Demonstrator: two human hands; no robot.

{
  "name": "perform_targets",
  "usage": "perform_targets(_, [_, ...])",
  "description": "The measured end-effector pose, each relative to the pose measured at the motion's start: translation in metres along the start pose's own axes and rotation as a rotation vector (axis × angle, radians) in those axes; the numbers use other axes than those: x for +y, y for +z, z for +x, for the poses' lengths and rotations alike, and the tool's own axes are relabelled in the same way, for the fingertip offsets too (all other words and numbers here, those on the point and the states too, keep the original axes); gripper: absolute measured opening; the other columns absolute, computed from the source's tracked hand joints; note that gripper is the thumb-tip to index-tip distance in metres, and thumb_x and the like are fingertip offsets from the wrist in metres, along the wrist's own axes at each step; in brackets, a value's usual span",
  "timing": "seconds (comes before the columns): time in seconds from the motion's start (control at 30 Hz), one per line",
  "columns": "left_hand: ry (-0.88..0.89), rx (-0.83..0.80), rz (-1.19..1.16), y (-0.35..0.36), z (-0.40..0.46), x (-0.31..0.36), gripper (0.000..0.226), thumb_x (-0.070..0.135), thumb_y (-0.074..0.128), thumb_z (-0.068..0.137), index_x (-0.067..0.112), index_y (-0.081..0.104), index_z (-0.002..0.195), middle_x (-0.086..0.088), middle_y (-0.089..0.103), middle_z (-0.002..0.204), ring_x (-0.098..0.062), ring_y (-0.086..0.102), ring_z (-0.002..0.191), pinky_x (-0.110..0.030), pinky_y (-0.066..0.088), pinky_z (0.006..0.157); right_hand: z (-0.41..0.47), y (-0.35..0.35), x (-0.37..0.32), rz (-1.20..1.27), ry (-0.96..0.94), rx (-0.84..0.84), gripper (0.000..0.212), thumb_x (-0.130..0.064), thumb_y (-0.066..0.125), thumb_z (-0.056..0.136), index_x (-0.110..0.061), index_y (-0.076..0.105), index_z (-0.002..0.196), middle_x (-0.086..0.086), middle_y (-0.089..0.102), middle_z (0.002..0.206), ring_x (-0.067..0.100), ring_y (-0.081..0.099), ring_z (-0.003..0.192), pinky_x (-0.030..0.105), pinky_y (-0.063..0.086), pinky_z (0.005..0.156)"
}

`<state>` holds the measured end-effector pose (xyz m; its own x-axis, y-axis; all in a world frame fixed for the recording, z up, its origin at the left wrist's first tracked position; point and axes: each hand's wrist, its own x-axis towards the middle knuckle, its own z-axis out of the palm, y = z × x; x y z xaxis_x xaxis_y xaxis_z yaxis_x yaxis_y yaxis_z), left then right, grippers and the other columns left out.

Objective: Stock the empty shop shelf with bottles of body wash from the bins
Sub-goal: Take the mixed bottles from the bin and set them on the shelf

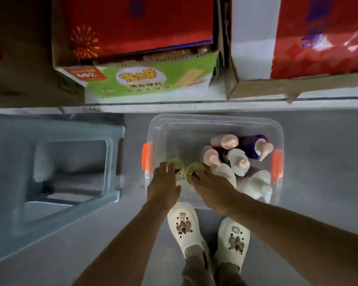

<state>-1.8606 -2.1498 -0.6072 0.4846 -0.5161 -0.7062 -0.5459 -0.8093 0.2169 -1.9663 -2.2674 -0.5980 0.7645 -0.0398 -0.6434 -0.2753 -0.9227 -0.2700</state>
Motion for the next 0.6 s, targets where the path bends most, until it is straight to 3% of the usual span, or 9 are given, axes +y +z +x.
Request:
perform_targets(0.07, [0.037,0.030,0.095,0.017,0.022,-0.010,0.075,0.016,0.069,0.085,0.021,0.026,0.146,-0.002,0.025,0.151,-0.021,0.030,0.137,-0.032,0.049,0.092,0.031,0.028,-0.001,-0.241,0.017,-0.021,0.040,-0.017,0.077,0.067,-0.008,0.069,0.105,0.011,0.068,0.097,0.024,0.065,0.087,0.033,0.054,0.065])
perform_targets(0.2, [0.099,0.030,0.258,0.049,0.059,-0.023,0.088,0.015,0.078,0.077,0.018,0.024,0.147,-0.003,0.028,0.149,-0.023,0.030,0.136,-0.029,0.050,0.087,0.081,0.061,-0.001,-0.334,0.169,0.076,0.025,-0.015,0.082,0.048,-0.010,0.071,0.070,0.010,0.066,0.066,0.026,0.064,0.061,0.035,0.052,0.053])
perform_targets(0.27, [0.112,0.012,0.320,0.062,0.071,-0.027,0.092,0.020,0.081,0.075,0.017,0.023,0.146,-0.006,0.029,0.147,-0.027,0.036,0.131,-0.032,0.050,0.090,0.095,0.080,-0.004,-0.404,0.194,0.142,0.013,-0.014,0.070,0.059,-0.011,0.072,0.072,0.011,0.067,0.067,0.027,0.065,0.063,0.033,0.052,0.057])
perform_targets(0.33, [0.101,0.005,0.370,0.068,0.079,-0.028,0.096,0.024,0.082,0.075,0.017,0.019,0.147,-0.009,0.031,0.145,-0.030,0.042,0.125,-0.035,0.050,0.093,0.102,0.095,-0.006,-0.466,0.207,0.104,0.023,-0.014,0.055,0.075,-0.007,0.071,0.089,0.016,0.068,0.079,0.031,0.066,0.074,0.037,0.053,0.064])
perform_targets(0.4, [0.103,0.026,0.388,0.073,0.086,-0.029,0.098,0.031,0.083,0.073,0.016,0.021,0.148,-0.009,0.037,0.140,-0.029,0.049,0.116,-0.035,0.050,0.092,0.109,0.107,-0.006,-0.532,0.219,0.075,0.032,-0.022,0.060,0.079,-0.002,0.066,0.104,0.022,0.067,0.091,0.038,0.065,0.084,0.042,0.053,0.071])
perform_targets(0.6, [0.144,0.064,0.404,0.071,0.092,-0.028,0.093,0.031,0.082,0.074,0.014,0.024,0.145,-0.007,0.044,0.131,-0.025,0.053,0.103,-0.033,0.051,0.082,0.114,0.097,-0.006,-0.496,0.148,0.015,0.034,-0.032,0.065,0.082,-0.008,0.065,0.106,0.017,0.068,0.093,0.034,0.066,0.085,0.042,0.054,0.074])
